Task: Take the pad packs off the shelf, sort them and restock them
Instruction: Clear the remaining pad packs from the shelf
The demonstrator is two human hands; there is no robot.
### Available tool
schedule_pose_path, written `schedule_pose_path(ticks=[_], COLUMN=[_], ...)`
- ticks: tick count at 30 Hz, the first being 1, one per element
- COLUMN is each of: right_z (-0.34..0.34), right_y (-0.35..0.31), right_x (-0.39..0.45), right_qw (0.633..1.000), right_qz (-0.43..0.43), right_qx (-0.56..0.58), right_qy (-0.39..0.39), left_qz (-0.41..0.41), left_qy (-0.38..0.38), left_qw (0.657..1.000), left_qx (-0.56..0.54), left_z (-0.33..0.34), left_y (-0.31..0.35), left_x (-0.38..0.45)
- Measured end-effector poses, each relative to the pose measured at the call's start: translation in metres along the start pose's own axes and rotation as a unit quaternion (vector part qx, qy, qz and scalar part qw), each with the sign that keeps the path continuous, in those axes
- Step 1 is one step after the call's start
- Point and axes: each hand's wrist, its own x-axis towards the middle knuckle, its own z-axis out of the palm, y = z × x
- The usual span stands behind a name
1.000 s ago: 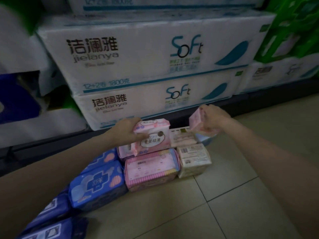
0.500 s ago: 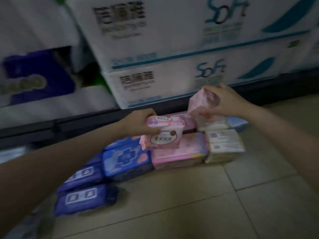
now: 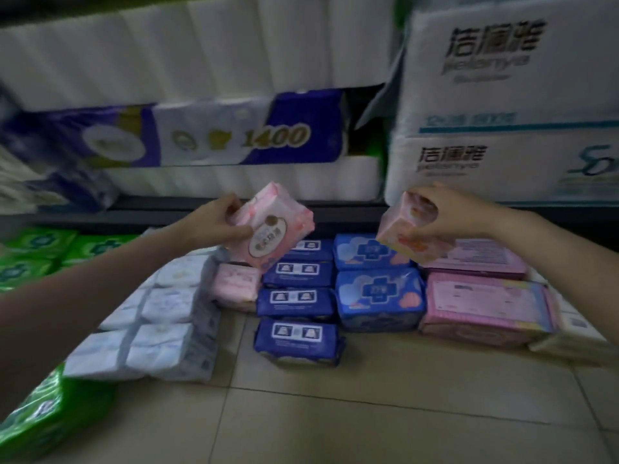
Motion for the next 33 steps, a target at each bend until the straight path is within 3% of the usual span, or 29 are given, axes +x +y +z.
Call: schedule_pose_path(ticks=[2,5,7,16,21,26,29,33], right_z=[0.004,0.013,0.019,0.049,0.071,0.085,0.092,0.105], right_y=[-0.012,-0.032,-0.042,-0.087,-0.098,-0.117,-0.139,-0.175], right_x=[0.006,0.015,0.020,0.038,0.047,0.055,0.067,0.084], right_qw=[1.000,0.999,0.997,0.993,0.970,0.979,0.973,0.982], right_qz=[-0.012,-0.032,-0.042,-0.061,-0.058,-0.049,-0.074,-0.100], right_qx=[-0.007,-0.029,-0.043,-0.082,-0.229,-0.192,-0.213,-0.156], right_qy=[-0.007,-0.026,-0.039,-0.059,-0.053,-0.039,-0.046,-0.036], left_qz=[0.014,0.000,-0.013,0.066,0.072,0.104,0.133,0.178], left_qy=[-0.063,-0.198,-0.236,-0.214,-0.183,-0.129,-0.151,-0.173], left_qw=[0.992,0.939,0.914,0.931,0.924,0.908,0.889,0.878], left_qx=[0.112,0.280,0.330,0.288,0.328,0.384,0.411,0.409], left_z=[-0.002,0.004,0.010,0.028,0.028,0.035,0.043,0.046], left_y=[-0.015,-0.044,-0.066,-0.085,-0.106,-0.129,-0.131,-0.135], left_x=[-0.009,-0.024,-0.033,-0.023,-0.029,-0.034,-0.034,-0.037])
